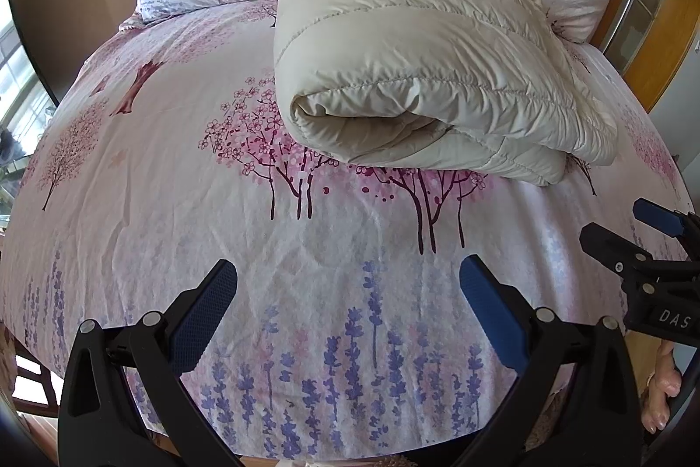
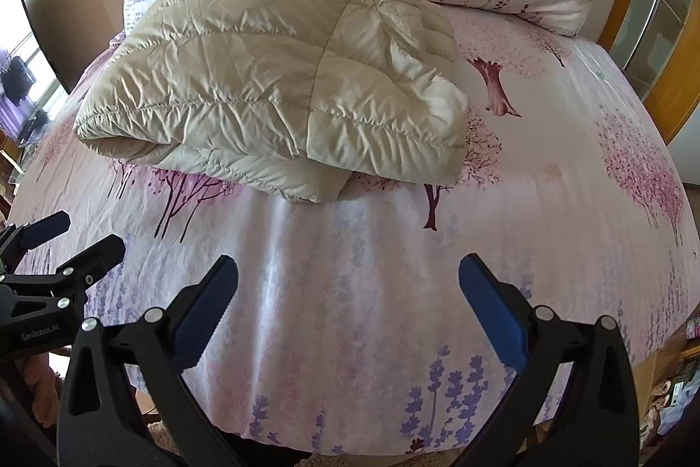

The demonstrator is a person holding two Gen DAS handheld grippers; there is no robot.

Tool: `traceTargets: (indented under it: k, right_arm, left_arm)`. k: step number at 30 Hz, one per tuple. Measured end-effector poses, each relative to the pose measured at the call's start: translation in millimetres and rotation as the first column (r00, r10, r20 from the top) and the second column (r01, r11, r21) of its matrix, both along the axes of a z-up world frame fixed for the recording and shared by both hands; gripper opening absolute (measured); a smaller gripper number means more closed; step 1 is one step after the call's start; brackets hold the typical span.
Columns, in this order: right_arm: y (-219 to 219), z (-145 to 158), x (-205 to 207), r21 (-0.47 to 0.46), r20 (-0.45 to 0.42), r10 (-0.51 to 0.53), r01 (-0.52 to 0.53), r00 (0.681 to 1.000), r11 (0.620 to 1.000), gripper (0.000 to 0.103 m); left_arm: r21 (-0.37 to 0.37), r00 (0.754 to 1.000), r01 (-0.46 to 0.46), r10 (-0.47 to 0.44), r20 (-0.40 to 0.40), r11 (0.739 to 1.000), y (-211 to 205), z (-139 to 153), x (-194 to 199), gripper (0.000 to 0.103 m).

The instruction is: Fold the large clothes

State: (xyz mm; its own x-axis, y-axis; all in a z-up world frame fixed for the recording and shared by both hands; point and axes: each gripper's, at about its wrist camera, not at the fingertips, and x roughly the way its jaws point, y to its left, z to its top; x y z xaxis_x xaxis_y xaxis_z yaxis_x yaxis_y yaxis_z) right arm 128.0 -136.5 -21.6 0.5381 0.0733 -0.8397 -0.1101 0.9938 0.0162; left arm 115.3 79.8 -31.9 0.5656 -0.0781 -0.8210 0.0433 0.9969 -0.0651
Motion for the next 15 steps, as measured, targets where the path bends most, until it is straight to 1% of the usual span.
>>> traceTargets:
  k: [15]
  right_arm:
    - [1.6,-1.4,0.3,-0.001,-0.003,-0.003,0.003,1.0,1.0,0.101]
  left_arm:
    - [0.005,1.0,-0.003,0.003,0.0,1.0,-0.3,-0.3,0.3,0.102]
